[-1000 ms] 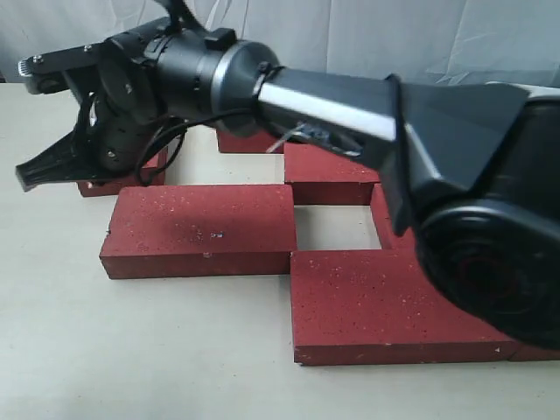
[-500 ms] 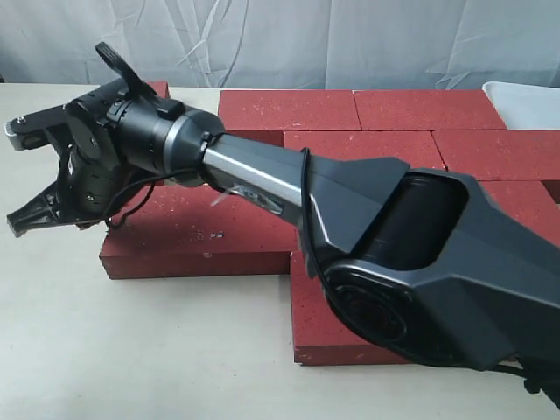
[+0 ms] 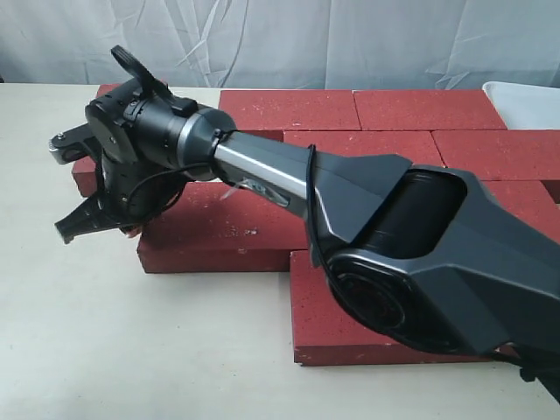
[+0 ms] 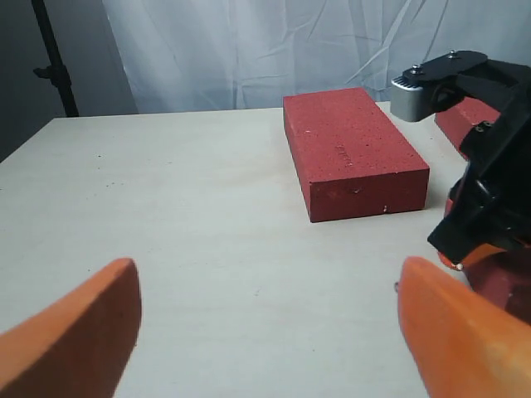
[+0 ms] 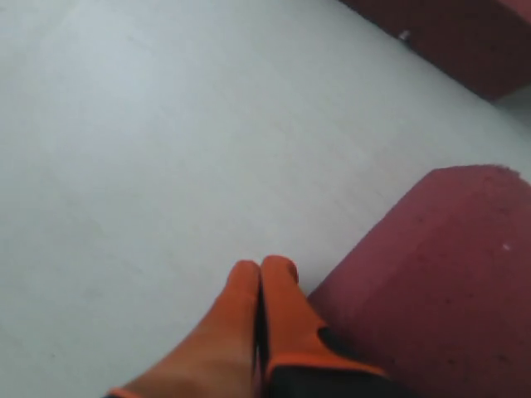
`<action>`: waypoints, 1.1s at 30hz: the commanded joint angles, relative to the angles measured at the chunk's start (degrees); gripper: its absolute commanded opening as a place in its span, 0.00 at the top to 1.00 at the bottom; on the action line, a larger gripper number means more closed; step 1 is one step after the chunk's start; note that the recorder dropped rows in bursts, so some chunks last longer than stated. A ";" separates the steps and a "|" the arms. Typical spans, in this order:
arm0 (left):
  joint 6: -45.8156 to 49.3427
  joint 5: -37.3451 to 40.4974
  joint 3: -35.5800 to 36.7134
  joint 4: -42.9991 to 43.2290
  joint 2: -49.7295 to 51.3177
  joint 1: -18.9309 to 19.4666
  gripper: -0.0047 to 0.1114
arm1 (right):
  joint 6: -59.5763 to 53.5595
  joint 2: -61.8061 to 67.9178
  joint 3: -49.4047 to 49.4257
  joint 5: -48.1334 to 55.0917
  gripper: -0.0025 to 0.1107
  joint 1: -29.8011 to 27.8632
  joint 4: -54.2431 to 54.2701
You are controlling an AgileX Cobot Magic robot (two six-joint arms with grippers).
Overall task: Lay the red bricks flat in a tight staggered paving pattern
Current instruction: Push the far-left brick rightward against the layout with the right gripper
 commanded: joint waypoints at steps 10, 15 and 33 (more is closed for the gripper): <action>-0.15 -0.68 0.11 -0.22 -0.17 -0.04 0.28 | 1.22 -0.67 -0.26 9.43 0.99 -2.46 -4.21; -0.15 -0.68 0.11 -0.22 -0.17 -0.04 0.28 | 3.69 -0.67 -0.26 9.43 0.99 -3.55 -4.31; -0.15 -0.68 0.11 -0.22 -0.17 -0.04 0.28 | 8.04 -3.97 -0.26 7.01 0.99 -3.83 -0.33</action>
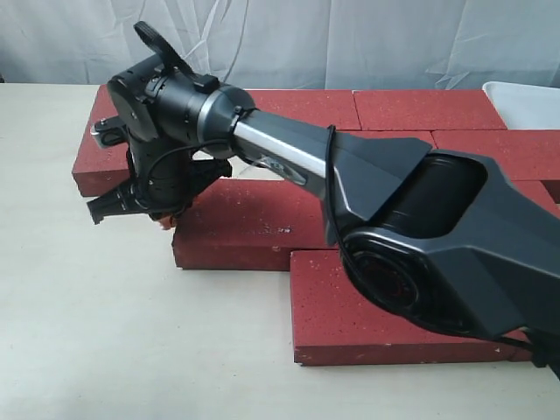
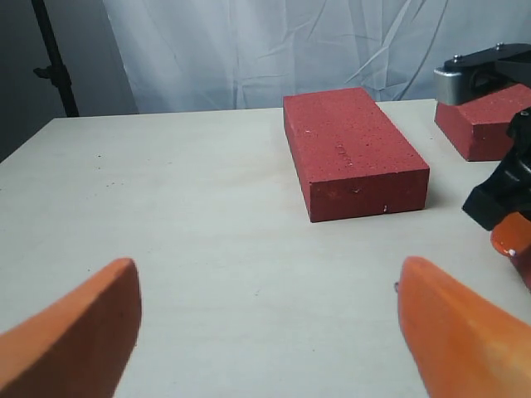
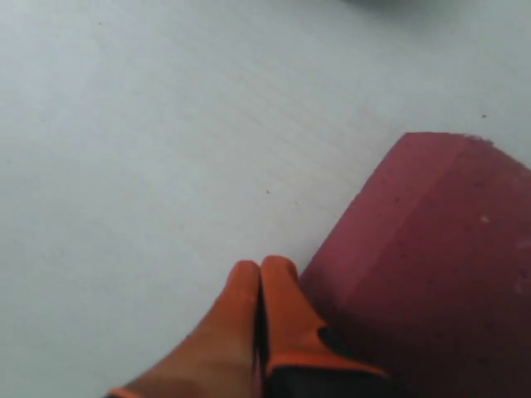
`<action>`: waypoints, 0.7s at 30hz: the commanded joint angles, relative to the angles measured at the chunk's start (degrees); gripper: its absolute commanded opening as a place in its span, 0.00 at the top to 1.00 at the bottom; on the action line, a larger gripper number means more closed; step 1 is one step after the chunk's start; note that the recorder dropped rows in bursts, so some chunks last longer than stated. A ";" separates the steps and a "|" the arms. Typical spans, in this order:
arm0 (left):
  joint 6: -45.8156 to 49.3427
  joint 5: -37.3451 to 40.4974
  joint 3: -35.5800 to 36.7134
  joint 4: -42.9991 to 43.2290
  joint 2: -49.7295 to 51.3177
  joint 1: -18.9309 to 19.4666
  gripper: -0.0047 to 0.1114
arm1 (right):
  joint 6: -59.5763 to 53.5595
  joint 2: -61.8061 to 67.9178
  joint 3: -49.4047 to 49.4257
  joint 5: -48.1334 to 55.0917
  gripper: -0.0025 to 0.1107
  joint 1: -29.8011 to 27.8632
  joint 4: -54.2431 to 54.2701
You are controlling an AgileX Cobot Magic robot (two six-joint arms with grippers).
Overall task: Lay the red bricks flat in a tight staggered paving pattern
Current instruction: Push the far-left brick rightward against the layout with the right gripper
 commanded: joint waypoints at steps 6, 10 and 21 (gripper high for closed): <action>-0.15 -0.68 0.11 -0.22 -0.17 -0.04 0.28 | 3.31 -1.96 -0.24 -9.20 0.99 -1.06 3.98; -0.15 -0.68 0.11 -0.22 -0.17 -0.04 0.28 | 4.63 -0.87 -0.24 -11.50 0.99 -1.06 6.23; -0.15 -0.68 0.11 -0.22 -0.17 -0.04 0.28 | 18.88 1.23 -0.24 -5.41 0.99 -1.71 -1.78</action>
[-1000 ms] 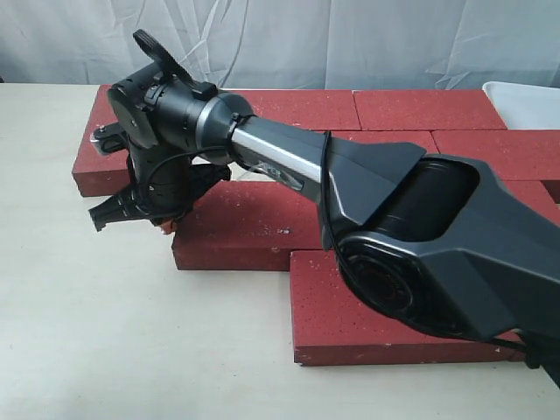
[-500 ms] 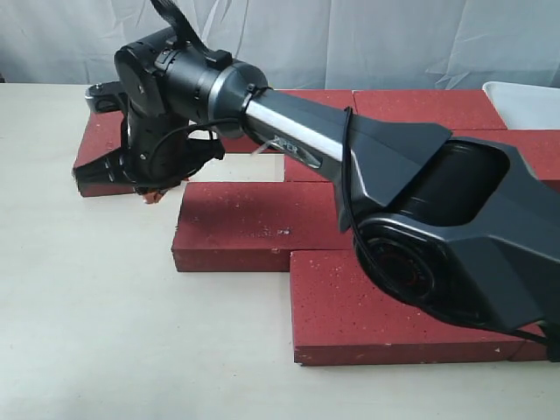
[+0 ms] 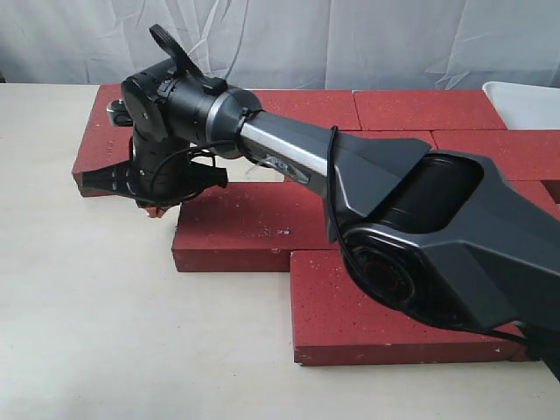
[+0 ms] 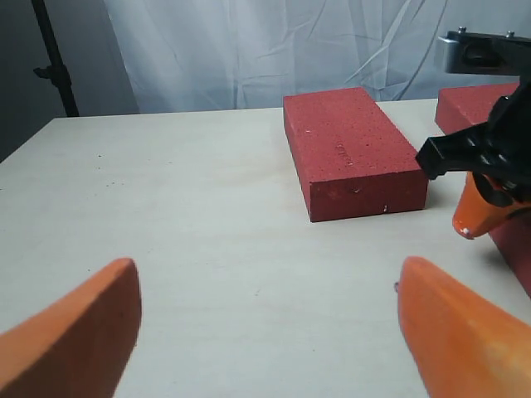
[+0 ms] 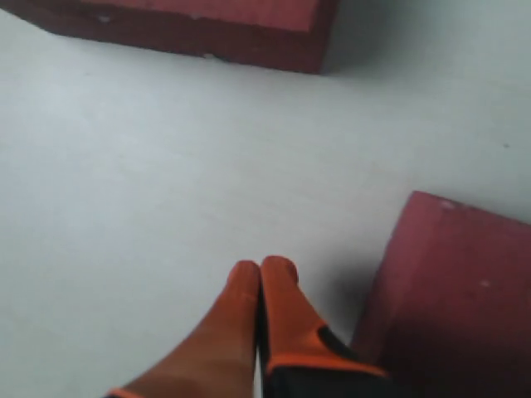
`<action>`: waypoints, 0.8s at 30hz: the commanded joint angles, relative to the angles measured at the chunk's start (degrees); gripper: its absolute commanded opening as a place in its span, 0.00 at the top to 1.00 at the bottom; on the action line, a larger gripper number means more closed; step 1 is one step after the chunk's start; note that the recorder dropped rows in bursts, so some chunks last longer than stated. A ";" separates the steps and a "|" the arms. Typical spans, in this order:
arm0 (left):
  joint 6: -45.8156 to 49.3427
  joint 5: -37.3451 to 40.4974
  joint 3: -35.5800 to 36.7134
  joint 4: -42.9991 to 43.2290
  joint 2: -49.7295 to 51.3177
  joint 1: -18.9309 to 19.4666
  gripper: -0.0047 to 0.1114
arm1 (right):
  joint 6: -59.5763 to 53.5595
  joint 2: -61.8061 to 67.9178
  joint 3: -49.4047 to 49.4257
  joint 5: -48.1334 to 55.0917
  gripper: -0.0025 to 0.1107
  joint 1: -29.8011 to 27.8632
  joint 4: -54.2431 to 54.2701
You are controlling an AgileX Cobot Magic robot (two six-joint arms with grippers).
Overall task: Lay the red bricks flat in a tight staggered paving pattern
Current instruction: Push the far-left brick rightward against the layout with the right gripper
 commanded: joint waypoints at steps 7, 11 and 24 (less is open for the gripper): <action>-0.15 -0.68 0.11 -0.22 -0.17 -0.04 0.28 | 6.64 0.07 -0.24 8.91 0.99 -0.49 -11.67; -0.15 -0.68 0.11 -0.22 -0.17 -0.04 0.28 | 6.64 0.07 -0.24 9.41 0.99 -0.49 -13.57; -0.15 -0.68 0.11 -0.22 -0.17 -0.04 0.28 | 2.94 -0.03 -0.24 9.41 0.99 -0.26 -11.67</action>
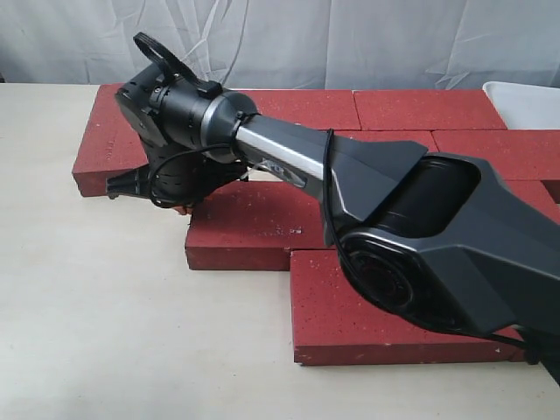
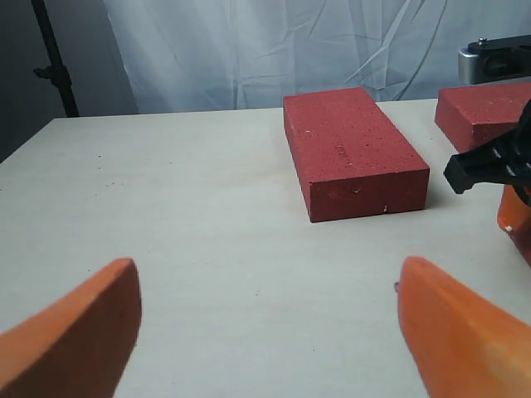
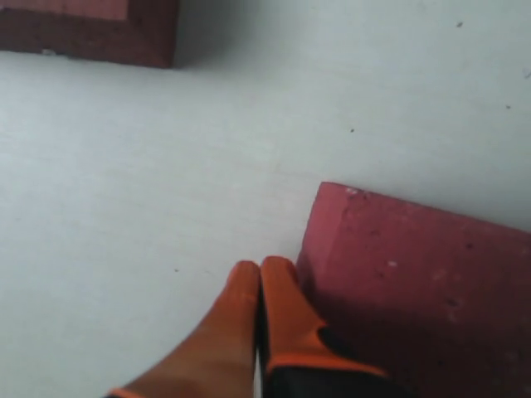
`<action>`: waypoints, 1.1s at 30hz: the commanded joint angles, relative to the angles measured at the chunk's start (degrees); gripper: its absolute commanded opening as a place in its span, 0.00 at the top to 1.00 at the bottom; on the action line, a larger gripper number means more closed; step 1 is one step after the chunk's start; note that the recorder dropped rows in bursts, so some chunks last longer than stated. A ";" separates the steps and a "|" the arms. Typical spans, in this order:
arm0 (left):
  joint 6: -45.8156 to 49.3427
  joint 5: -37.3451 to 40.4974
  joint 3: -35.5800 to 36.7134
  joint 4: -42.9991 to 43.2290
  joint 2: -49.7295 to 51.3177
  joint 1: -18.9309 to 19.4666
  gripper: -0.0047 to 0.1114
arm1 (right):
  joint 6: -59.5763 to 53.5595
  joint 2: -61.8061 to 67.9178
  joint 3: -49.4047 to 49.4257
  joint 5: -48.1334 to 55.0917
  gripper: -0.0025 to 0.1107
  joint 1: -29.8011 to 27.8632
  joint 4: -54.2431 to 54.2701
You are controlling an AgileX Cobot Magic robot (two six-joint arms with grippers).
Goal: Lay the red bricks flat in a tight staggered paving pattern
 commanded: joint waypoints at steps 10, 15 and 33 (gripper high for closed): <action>-0.15 -0.68 0.11 -0.22 -0.17 -0.04 0.28 | -2.83 0.35 -0.24 -0.65 0.99 -0.30 5.90; -0.15 -0.68 0.11 -0.22 -0.17 -0.04 0.28 | -2.19 1.72 -0.24 2.11 0.99 -0.30 -1.27; -0.15 -0.68 0.11 -0.36 -0.17 -0.04 0.28 | -10.57 -5.14 -0.24 -1.88 0.99 -0.30 9.86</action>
